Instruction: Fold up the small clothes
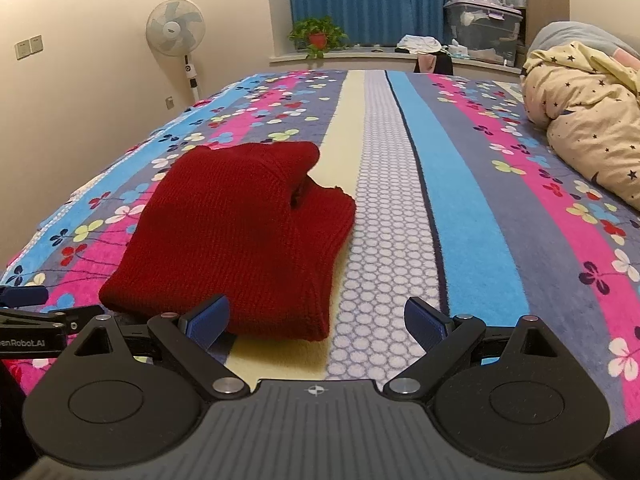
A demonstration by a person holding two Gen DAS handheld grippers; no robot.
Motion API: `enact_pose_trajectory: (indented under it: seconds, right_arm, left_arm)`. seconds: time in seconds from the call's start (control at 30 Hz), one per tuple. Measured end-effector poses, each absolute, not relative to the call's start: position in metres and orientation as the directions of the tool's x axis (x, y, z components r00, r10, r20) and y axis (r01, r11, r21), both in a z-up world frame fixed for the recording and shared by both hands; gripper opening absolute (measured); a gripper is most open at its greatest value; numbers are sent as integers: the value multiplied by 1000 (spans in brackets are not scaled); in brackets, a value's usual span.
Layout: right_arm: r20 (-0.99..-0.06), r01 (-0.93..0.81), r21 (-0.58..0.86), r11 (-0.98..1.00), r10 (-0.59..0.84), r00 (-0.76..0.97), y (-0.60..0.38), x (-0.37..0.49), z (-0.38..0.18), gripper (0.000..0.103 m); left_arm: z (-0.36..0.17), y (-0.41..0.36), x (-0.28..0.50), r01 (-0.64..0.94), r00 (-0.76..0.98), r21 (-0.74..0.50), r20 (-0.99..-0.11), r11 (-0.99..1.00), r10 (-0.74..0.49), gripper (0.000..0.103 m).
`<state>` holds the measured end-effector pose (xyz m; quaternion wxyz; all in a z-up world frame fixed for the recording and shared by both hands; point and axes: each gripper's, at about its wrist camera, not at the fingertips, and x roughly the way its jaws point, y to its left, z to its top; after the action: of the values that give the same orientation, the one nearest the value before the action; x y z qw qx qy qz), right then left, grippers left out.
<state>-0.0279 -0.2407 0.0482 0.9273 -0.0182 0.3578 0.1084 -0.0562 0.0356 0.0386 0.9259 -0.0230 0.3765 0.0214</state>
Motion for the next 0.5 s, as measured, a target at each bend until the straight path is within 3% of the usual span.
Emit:
enact_pose_trajectory:
  seconds: [0.5]
  right_arm:
    - [-687,-219,35,975,183,704,-243,-28,47,95]
  left_arm:
    - [33,31,-56,-56,697,-16,-716,998,28,97]
